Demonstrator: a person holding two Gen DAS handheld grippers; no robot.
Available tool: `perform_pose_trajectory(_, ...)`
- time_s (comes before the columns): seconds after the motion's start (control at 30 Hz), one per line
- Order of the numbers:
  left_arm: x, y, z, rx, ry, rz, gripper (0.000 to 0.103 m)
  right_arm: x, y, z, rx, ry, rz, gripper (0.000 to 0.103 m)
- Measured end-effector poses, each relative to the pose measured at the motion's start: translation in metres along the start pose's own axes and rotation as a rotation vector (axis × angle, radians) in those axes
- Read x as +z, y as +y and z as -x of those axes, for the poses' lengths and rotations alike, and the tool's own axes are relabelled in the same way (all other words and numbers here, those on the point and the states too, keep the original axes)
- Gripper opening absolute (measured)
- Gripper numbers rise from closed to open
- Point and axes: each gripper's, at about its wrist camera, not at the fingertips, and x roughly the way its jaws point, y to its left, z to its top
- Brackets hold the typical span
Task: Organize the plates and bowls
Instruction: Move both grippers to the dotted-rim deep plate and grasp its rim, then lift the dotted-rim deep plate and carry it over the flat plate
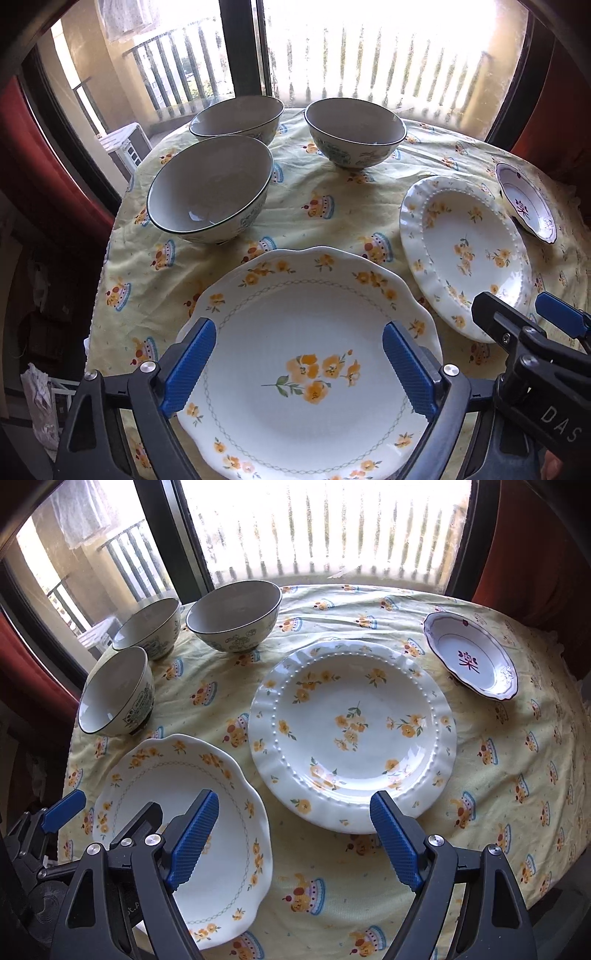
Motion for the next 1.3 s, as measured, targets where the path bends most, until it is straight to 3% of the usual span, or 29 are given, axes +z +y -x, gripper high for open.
perform_pose_trajectory(0.47, 0.026, -0.08, -0.017, 0.007, -0.015, 0.025, 0.086, 0.038, -0.07, -0.006, 0.002, -0.039, 0.047, 0.086)
perform_pose_trajectory(0.6, 0.036, -0.097, -0.031, 0.028, -0.003, 0.033, 0.078, 0.049, -0.09, -0.019, 0.015, -0.025, 0.04, 0.086)
perform_pose_trajectory(0.97, 0.05, -0.118, -0.08, 0.052, 0.056, 0.058, 0.077, 0.069, -0.115, -0.069, -0.009, 0.019, 0.064, 0.079)
perform_pose_trajectory(1.13, 0.051, -0.125, -0.097, 0.023, 0.08, 0.032, 0.076, 0.072, -0.121, -0.088, -0.01, 0.054, 0.054, 0.079)
perform_pose_trajectory(1.3, 0.051, -0.129, -0.1, 0.03, 0.065, 0.026, 0.08, 0.072, -0.126, -0.102, -0.012, 0.073, 0.044, 0.076)
